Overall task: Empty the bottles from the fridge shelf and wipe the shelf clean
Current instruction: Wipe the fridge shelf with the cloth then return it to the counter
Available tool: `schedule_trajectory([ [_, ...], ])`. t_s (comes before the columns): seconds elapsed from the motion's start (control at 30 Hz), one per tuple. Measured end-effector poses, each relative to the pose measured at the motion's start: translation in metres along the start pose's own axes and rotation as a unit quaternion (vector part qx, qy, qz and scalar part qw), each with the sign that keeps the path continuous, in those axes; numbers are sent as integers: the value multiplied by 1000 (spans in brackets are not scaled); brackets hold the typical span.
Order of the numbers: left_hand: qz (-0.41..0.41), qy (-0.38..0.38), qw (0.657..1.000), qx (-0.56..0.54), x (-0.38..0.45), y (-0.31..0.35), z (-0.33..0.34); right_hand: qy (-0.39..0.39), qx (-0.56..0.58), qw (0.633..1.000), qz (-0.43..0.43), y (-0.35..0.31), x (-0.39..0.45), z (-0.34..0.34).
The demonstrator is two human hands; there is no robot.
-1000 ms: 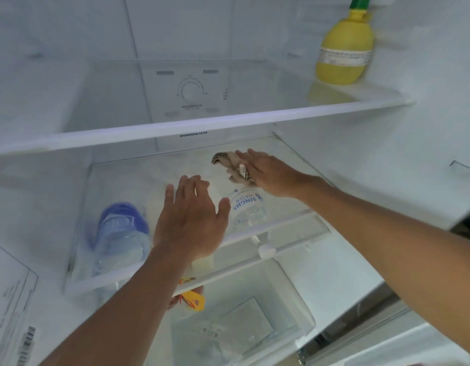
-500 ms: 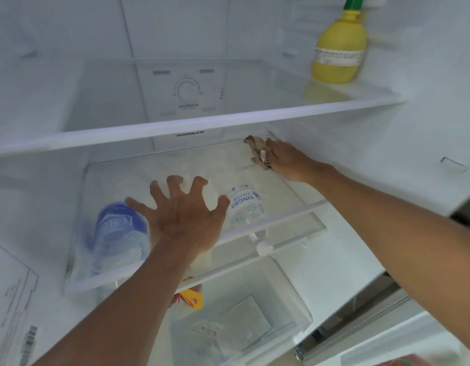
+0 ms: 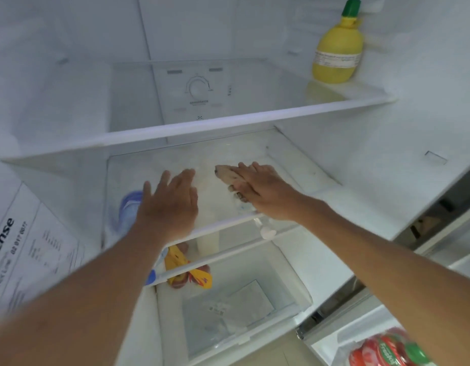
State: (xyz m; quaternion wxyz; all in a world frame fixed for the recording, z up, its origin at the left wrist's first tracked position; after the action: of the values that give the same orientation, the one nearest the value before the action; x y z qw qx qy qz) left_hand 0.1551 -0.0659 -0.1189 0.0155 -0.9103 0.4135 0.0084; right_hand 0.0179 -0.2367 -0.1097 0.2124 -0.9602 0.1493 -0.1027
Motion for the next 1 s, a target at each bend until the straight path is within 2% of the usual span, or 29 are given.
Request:
schedule_trajectory([
  [0.13, -112, 7, 993, 21, -9, -3, 8, 24, -30, 997, 71, 20, 33, -16],
  [0.23, -100, 14, 994, 38, -8, -3, 7, 25, -87, 994, 65, 3, 45, -2],
  [0.33, -89, 17, 995, 43, -9, -4, 9, 25, -10, 998, -58, -29, -2, 20],
  [0.37, -89, 19, 995, 42, -8, -5, 9, 16, 28, 997, -74, -35, -17, 21],
  [0.43, -88, 11, 995, 40, -7, -8, 8, -6, 31, 998, -60, -32, -19, 18],
  [0.53, -79, -8, 996, 39, -6, -7, 9, -9, -14, 1000, -25, -19, 25, 12],
  [0.67, -84, 22, 995, 43, -7, -6, 10, -9, -100, 994, 52, -1, 105, 14],
  [0.77, -81, 25, 993, 79, -6, -4, 12, -5, -100, 991, 91, -8, 147, 22],
  [0.9, -89, 30, 993, 77, -4, -6, 12, 19, -87, 995, 38, -28, 138, 31],
  [1.0, -96, 28, 993, 65, -4, -9, 10, 28, -75, 997, 2, -37, 88, 40],
])
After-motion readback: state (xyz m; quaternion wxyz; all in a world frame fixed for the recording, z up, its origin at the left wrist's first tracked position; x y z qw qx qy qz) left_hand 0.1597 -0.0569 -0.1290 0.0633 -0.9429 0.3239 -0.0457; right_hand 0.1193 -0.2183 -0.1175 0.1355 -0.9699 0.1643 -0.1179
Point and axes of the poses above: each hand's wrist, its own x-axis towards the middle knuckle, its own z-axis out of the palm, y = z × x, the point moved 2 cm from there along x, towards the middle knuckle, and after that the axes turned 13 degrees about x, right-handed, at the moved point
